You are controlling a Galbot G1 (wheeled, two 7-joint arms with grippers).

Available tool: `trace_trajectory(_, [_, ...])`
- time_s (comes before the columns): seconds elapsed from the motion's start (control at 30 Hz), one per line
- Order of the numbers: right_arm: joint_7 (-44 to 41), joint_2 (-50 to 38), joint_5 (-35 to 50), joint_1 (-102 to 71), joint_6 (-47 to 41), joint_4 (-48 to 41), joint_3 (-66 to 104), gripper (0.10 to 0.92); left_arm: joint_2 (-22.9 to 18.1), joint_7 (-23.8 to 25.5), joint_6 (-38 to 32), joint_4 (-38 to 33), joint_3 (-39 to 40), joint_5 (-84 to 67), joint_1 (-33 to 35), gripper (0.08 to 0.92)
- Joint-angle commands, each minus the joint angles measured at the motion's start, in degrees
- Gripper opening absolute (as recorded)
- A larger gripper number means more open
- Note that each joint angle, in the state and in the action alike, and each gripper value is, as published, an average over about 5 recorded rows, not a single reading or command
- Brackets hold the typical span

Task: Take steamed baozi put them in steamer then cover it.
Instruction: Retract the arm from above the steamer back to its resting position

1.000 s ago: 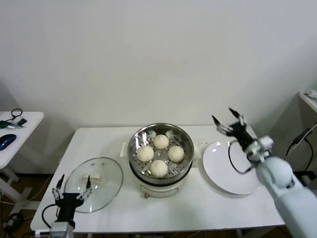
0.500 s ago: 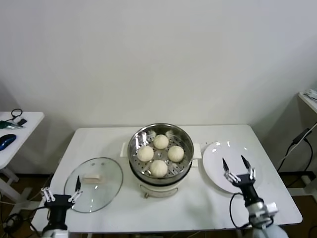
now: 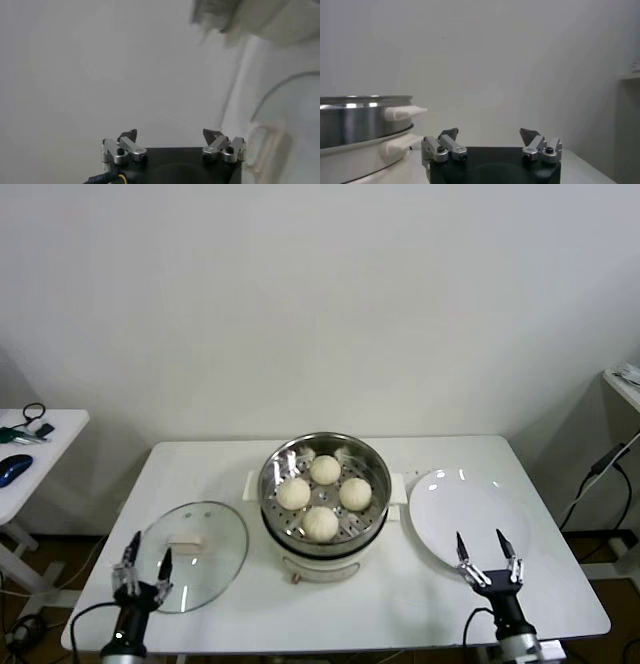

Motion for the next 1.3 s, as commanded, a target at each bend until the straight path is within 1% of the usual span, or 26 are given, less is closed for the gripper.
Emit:
trace_trajectory(0.03, [-0.2, 1.8, -0.9, -2.3, 1.8, 0.0, 1.1, 0.823, 1.6, -1.6, 0.6, 14.0, 0.5, 17.4, -7.7, 0.823])
trace_trajectory(0.3, [0.0, 1.8, -1.0, -2.8, 1.9, 0.0, 1.9, 0.823, 2.5, 0.4, 2.4, 17.3, 1.8, 16.6, -12.4, 0.823])
trace_trajectory(0.57, [0.2, 2.0, -1.0, -3.5, 2.6, -0.1, 2.5, 0.823, 3.0, 1.4, 4.5, 19.9, 2.9, 15.8, -16.9, 0.823])
trace_trajectory(0.97, [0.6, 2.0, 0.6, -4.1, 2.8, -0.1, 3.1, 0.823, 2.6, 0.6, 6.1, 23.8, 3.6, 15.8, -19.9, 0.817])
trace_trajectory(1.07, [0.7, 2.1, 0.6, -4.1, 2.9, 0.0, 3.2, 0.823, 2.4, 0.4, 6.3, 24.0, 3.5, 15.8, -19.7, 0.766])
trace_trajectory(1.3, [0.6, 2.1, 0.6, -4.0, 3.0, 0.0, 3.1, 0.823, 1.7, -0.2, 6.5, 24.4, 3.3, 16.2, -19.7, 0.562])
